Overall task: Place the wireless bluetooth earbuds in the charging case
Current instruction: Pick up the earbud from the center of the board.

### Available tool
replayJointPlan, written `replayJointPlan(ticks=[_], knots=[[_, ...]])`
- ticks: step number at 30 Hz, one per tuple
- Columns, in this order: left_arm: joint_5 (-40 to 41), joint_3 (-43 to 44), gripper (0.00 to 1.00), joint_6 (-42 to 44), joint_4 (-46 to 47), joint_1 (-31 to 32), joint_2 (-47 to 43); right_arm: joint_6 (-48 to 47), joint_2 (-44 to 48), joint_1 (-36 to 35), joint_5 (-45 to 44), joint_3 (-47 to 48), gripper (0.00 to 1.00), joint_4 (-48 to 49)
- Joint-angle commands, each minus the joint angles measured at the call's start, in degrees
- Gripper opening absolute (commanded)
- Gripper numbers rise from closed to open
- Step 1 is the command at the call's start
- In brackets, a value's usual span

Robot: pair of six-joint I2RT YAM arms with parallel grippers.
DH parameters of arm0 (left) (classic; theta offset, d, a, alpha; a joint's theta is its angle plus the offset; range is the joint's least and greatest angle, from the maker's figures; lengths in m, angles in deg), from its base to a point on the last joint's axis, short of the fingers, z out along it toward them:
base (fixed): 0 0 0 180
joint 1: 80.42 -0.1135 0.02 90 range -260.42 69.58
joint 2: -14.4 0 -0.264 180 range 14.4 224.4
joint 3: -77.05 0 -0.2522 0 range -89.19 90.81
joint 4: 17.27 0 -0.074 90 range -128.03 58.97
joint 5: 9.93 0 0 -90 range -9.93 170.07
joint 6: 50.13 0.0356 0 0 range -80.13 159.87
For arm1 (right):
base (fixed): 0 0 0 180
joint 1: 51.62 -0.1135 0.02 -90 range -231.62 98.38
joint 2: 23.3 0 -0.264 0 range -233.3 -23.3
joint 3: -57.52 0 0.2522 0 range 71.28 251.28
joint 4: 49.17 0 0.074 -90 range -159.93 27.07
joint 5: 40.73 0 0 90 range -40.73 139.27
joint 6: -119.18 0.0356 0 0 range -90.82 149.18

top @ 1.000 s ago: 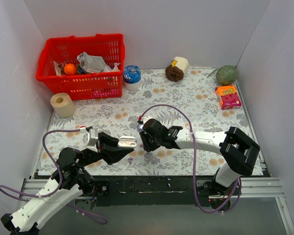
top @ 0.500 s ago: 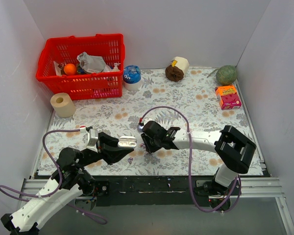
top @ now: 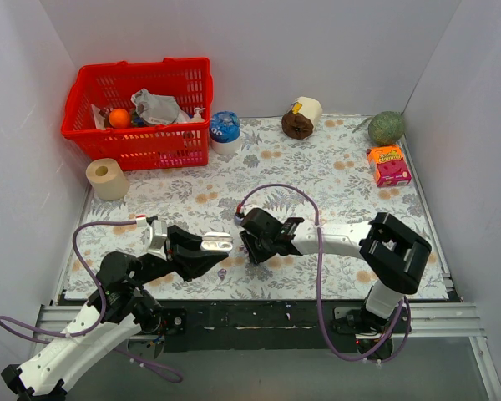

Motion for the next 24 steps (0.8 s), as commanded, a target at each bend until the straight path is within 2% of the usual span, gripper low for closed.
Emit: replayJointPlan(ticks=[1,11,24], knots=[[-0.33,0.98,0.0,-0.22,0.81,-0.09,0.22,-0.2,-1.33,-0.91,1.05,1.86,0.38,1.04],[0.02,0.8,0.0,-0.13,0.11,-0.09,-0.84,0.41,2.0,-0.91,-2.9,2.39,0.39,-1.51],[0.02,0.72,0.0,-0.31,0.19,-0.09,-0.93,2.52,1.31,-0.73,-1.24,3.18,0.41,0.77]])
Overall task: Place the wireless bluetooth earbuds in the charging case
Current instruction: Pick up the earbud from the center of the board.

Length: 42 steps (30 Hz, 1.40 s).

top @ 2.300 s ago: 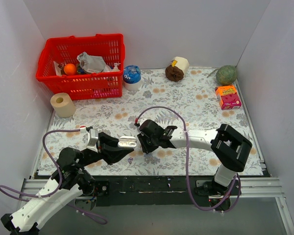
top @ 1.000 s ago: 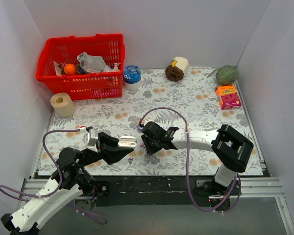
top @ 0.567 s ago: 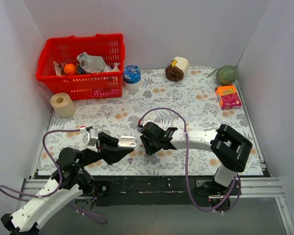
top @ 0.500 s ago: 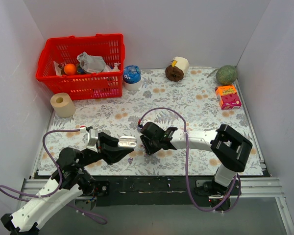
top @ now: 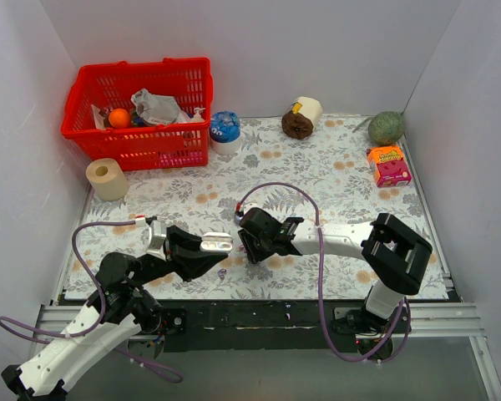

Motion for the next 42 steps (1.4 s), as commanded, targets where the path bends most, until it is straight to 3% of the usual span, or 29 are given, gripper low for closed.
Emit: replayJointPlan(ticks=[1,26,36,40,42], knots=[[0.02,0.63,0.0,-0.11,0.15,-0.09,-0.69,1.69,0.71,0.1,0.69,2.28,0.41,1.63],[0.29,0.1,0.0,0.06,-0.99,-0.09,-2.09,3.1,-5.09,0.89,5.0,3.34,0.4,3.65],[0.2,0.01,0.0,0.24,-0.91,-0.09,-1.74,2.93,-3.07,0.89,4.47,2.72,0.2,3.39],[0.11,0.01,0.0,0.41,-0.38,-0.09,-1.04,2.58,-0.88,0.89,3.33,2.63,0.01,1.9],[0.02,0.1,0.0,0.5,-0.12,-0.09,-0.51,1.09,2.46,0.89,2.1,2.81,0.01,-0.12]])
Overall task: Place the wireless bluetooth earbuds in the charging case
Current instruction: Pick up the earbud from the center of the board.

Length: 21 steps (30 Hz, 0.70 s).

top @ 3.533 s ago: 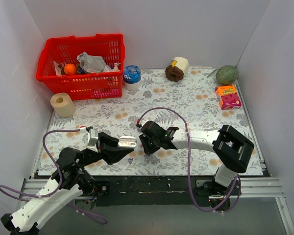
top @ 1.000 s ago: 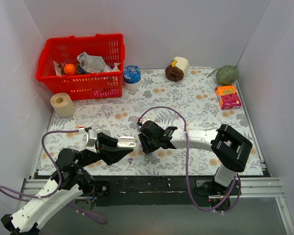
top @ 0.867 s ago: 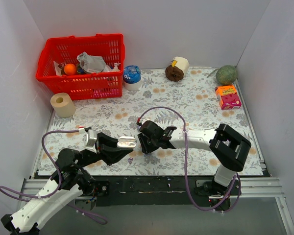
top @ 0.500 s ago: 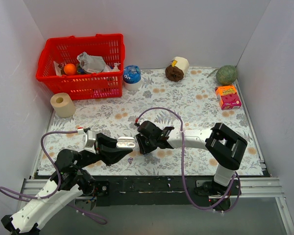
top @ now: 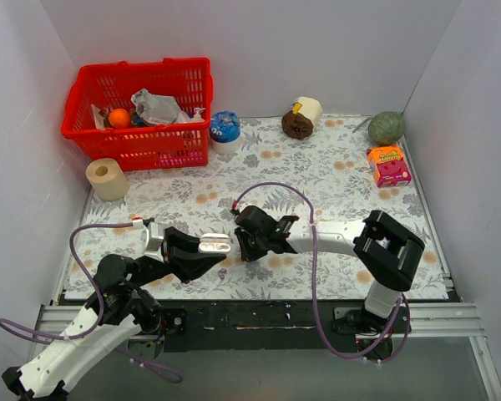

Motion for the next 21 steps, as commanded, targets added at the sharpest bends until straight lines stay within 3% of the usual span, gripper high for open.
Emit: replayJointPlan(ticks=[1,5,8,13,16,21], knots=[[0.0,0.38,0.0,0.63,0.69,-0.09,1.45,-3.2,7.8,0.34,-4.69,0.82,0.01,-5.28],[1.4,0.65,0.0,2.47,0.69,-0.09,2.51,-12.94,22.18,0.34,-9.1,5.11,0.01,-18.78],[1.93,-0.57,0.0,3.18,4.2,-0.09,4.7,-24.54,30.19,0.26,-5.95,12.58,0.01,-26.71],[-0.16,-0.67,0.0,4.5,14.48,-0.09,15.57,-35.45,35.05,-0.36,-2.87,28.29,0.01,-43.58],[-3.85,1.0,0.0,4.42,20.01,-0.17,23.92,-37.22,38.48,-0.97,1.69,31.84,0.01,-44.59],[-18.17,5.12,0.0,2.66,28.98,-0.26,36.07,-38.19,41.91,-1.24,9.52,30.97,0.01,-44.06]])
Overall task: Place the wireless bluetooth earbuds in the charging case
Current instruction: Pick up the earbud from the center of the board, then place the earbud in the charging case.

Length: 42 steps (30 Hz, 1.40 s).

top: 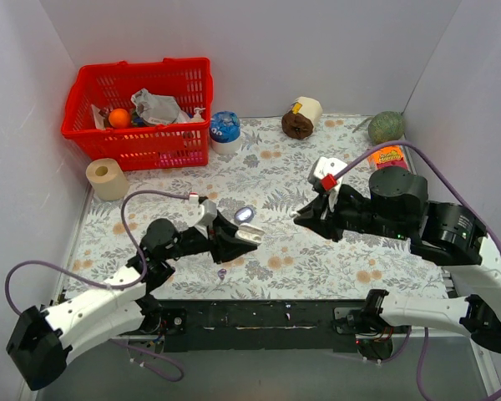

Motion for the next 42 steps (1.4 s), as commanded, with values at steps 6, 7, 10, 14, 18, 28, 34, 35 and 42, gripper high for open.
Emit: replayJointPlan(ticks=[6,7,10,14,18,28,34,35,42], knots=[[-22.69,11.02,0.0,-1.61,12.04,-0.31,16.8,-3.7,0.85,-0.5,12.06,-4.42,0.01,-0.89],[-23.4,11.46,0.0,-1.61,12.22,-0.22,17.34,-3.7,0.24,-0.5,13.11,-4.68,0.01,-0.71],[-26.12,13.22,0.0,-1.35,11.17,-0.22,19.19,-3.79,-0.99,-0.58,14.35,-5.56,0.01,0.6],[-27.89,14.1,0.0,-1.08,10.2,-0.22,19.98,-3.09,-2.14,-0.58,15.76,-5.91,0.01,3.59],[-28.24,14.1,0.0,-1.08,9.67,-0.22,19.81,-2.65,-3.72,-0.58,17.08,-5.65,0.01,5.35],[-27.02,14.1,0.0,0.14,7.65,-0.3,18.4,-2.38,-7.58,-1.29,17.96,-5.47,0.01,6.41],[-25.96,13.92,0.0,0.23,7.38,-0.3,16.99,-1.33,-8.11,-1.81,17.26,-6.53,0.01,7.2],[-25.7,13.84,0.0,0.32,7.38,-0.22,16.99,-1.33,-8.11,-1.9,17.08,-6.61,0.01,7.11],[-24.82,13.57,0.0,-0.91,8.88,-0.22,16.38,-0.27,-7.59,-2.43,15.32,-8.37,0.01,7.81]])
